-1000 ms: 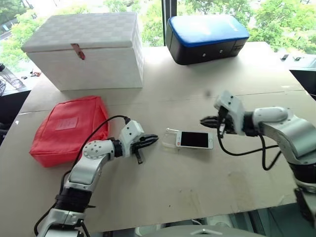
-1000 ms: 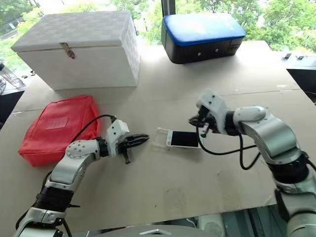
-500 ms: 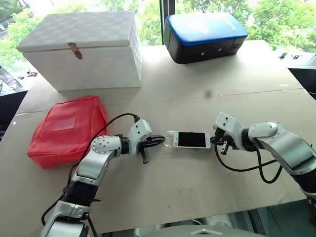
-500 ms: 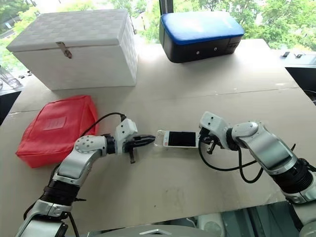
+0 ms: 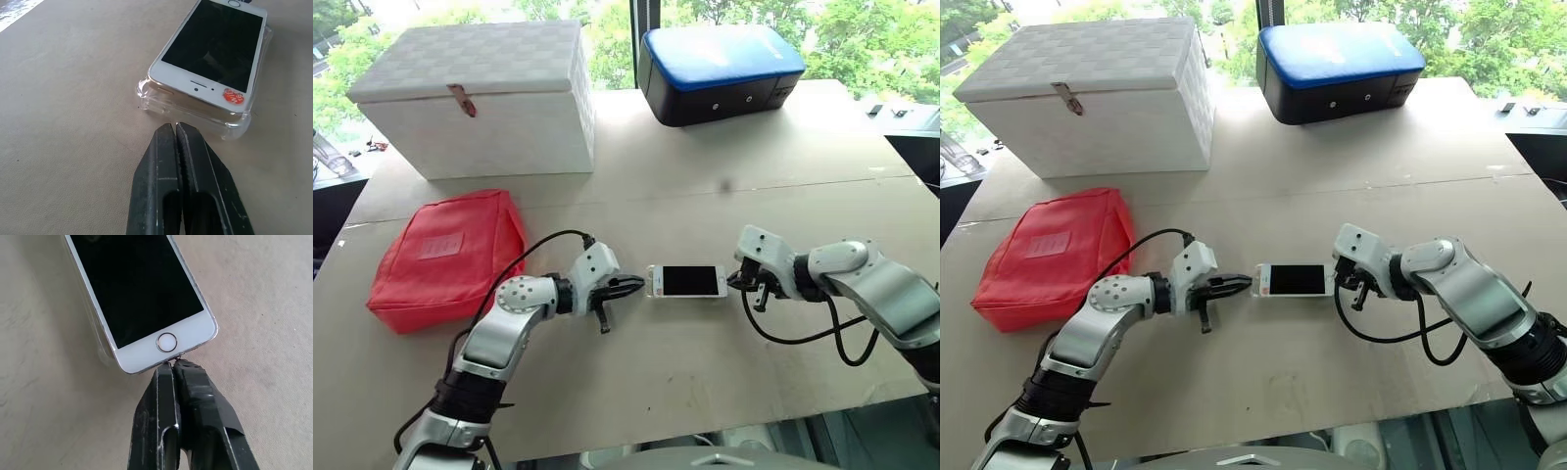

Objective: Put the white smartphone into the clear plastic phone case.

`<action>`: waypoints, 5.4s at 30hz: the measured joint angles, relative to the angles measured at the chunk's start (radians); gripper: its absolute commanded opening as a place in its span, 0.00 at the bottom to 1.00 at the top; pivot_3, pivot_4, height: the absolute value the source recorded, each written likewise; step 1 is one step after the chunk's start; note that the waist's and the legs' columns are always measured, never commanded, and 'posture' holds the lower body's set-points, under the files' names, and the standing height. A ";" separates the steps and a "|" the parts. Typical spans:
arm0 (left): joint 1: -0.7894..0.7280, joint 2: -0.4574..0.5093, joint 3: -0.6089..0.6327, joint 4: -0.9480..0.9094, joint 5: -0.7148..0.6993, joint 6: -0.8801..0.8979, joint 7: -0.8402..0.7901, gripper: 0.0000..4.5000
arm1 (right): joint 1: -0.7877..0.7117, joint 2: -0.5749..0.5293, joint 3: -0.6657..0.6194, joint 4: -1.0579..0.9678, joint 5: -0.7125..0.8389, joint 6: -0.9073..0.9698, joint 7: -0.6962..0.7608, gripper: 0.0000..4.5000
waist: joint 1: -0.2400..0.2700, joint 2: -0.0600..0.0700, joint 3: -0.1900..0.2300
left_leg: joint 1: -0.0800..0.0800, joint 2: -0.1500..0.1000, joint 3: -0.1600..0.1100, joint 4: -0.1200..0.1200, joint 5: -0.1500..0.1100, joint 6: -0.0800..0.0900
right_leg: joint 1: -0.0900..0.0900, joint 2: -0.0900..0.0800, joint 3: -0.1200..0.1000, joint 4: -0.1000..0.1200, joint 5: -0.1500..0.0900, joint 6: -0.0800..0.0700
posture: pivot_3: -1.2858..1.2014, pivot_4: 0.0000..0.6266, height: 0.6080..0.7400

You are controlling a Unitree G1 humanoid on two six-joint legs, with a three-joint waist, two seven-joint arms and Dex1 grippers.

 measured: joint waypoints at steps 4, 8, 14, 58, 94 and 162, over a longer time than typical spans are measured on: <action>0.013 -0.001 0.000 -0.010 -0.002 0.014 0.017 0.02 | -0.007 -0.001 0.002 0.005 0.003 -0.007 0.013 0.00 | 0.000 0.000 0.000 | 0.000 0.000 0.000 0.000 0.000 0.000 | 0.000 0.000 0.000 0.000 0.000 0.000 | 0.52 0.24 1.00; 0.022 -0.001 0.002 -0.020 -0.005 0.016 0.033 0.02 | -0.035 0.009 -0.076 0.004 0.099 0.019 0.064 0.00 | 0.000 0.000 0.000 | 0.000 0.000 0.000 0.000 0.000 0.000 | 0.000 0.000 0.000 0.000 0.000 0.000 | 0.52 0.24 1.00; 0.041 0.002 0.029 -0.032 -0.012 0.022 0.060 0.02 | -0.151 0.100 -0.166 0.045 0.191 0.023 0.072 0.00 | -0.004 -0.001 0.000 | 0.001 0.000 0.000 0.000 -0.001 0.001 | 0.000 0.000 0.000 0.001 0.000 0.000 | 0.52 0.24 1.00; 0.067 0.020 0.025 0.007 -0.045 -0.056 0.016 0.02 | 0.157 -0.027 -0.175 -0.047 0.066 -0.078 0.058 0.00 | 0.002 0.003 -0.001 | 0.001 -0.001 0.000 0.000 -0.001 0.001 | 0.001 0.000 0.001 0.000 0.000 0.000 | 0.52 0.24 1.00; -0.010 0.020 0.003 -0.006 -0.026 0.044 0.017 0.02 | 0.041 0.036 0.037 0.001 -0.069 -0.107 0.014 0.00 | -0.001 0.002 0.000 | 0.001 0.000 0.000 0.001 -0.001 0.001 | 0.001 0.000 0.000 0.000 0.000 0.000 | 0.52 0.24 1.00; -0.068 -0.114 -0.100 0.068 -0.005 0.048 0.035 0.02 | 0.043 0.186 0.000 0.311 -0.002 -0.234 0.106 0.00 | 0.014 0.004 -0.033 | 0.019 0.001 -0.001 -0.003 -0.005 0.007 | 0.016 0.000 0.001 -0.001 -0.006 0.000 | 0.52 0.24 1.00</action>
